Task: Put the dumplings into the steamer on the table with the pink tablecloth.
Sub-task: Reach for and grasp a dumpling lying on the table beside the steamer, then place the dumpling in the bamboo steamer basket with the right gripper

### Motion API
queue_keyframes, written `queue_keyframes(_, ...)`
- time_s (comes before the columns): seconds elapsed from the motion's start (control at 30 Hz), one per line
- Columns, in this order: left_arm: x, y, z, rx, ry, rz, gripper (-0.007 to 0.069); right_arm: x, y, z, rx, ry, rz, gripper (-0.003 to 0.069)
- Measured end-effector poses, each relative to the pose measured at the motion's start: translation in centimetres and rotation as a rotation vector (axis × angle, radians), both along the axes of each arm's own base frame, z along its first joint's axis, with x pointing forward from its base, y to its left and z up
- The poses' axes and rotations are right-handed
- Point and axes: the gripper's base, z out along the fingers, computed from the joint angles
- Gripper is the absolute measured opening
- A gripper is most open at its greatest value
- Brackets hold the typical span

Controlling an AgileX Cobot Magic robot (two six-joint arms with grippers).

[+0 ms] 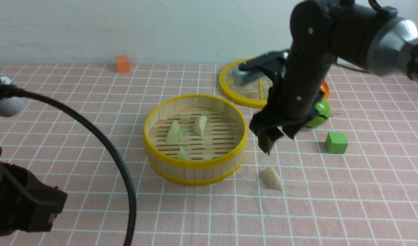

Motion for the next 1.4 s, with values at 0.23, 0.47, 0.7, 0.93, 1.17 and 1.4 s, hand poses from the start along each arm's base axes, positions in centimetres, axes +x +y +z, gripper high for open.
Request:
queue_keyframes(0.23,0.0,0.0,0.0,0.002,0.001,-0.002,0.0006,-0.5,0.0,-6.2,0.021,-0.009,-0.045,0.054)
queue_keyframes(0.47,0.0,0.0,0.0,0.002,0.001,-0.003,0.0015,1.1,-0.3,-10.0,-0.05,-0.062,-0.145,0.0529)
queue_keyframes(0.7,0.0,0.0,0.0,0.003,0.001,-0.004,0.0017,1.1,-0.4,-10.0,-0.063,-0.06,-0.161,0.026)
queue_keyframes(0.93,0.0,0.0,0.0,0.004,0.003,-0.004,0.002,1.3,0.6,-6.9,-0.082,-0.075,-0.055,0.0231)
queue_keyframes(1.17,0.0,0.0,0.0,0.004,0.003,-0.004,0.002,2.0,5.9,2.8,0.103,-0.32,0.053,0.0231)
queue_keyframes(1.4,-0.1,0.0,-0.1,0.008,0.011,-0.006,0.0021,3.9,9.0,-1.7,0.146,-0.271,0.066,0.0231)
